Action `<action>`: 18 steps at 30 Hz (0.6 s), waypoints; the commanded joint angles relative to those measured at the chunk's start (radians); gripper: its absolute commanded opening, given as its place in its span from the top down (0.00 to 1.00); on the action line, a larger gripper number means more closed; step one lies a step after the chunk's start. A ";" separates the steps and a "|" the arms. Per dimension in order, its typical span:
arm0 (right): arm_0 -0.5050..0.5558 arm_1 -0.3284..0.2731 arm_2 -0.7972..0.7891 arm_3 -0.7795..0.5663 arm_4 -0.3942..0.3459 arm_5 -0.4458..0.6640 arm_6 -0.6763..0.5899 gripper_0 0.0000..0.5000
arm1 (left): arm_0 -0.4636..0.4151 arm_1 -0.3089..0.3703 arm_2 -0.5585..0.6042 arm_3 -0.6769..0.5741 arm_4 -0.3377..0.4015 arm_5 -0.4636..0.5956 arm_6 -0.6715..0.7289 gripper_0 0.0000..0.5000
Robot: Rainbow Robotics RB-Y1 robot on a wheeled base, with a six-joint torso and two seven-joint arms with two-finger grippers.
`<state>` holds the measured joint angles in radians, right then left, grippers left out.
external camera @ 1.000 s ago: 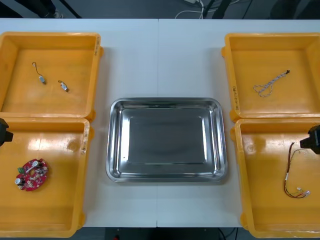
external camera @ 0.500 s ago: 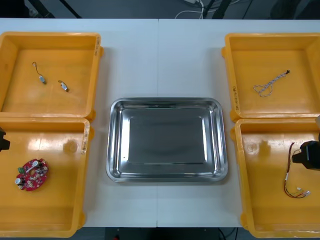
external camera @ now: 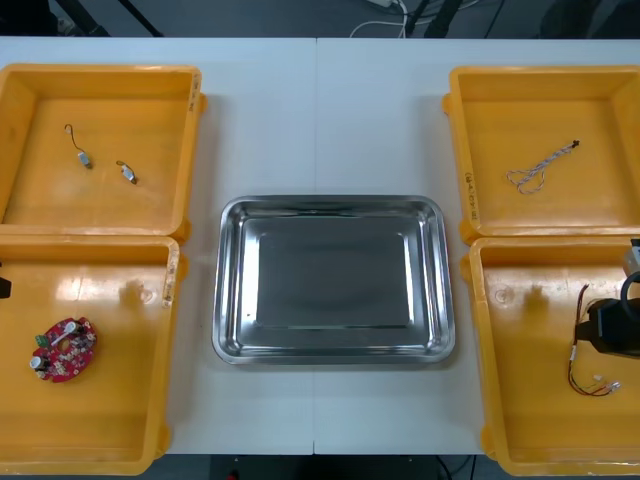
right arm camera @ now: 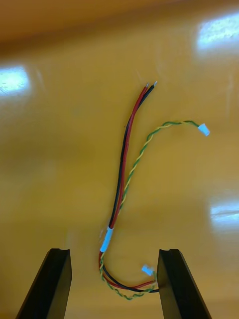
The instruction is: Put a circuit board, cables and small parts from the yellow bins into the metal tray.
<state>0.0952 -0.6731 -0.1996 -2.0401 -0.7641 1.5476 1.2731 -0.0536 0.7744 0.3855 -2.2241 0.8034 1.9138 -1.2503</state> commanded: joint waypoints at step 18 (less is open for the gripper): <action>0.043 0.067 0.065 -0.008 0.109 -0.007 -0.218 0.00 | 0.074 -0.049 0.039 0.136 -0.050 -0.153 0.169 0.00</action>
<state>0.1141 -0.6124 -0.1609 -2.0399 -0.6720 1.5476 1.0975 0.0015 0.7572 0.4008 -2.0953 0.7721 1.7824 -1.2024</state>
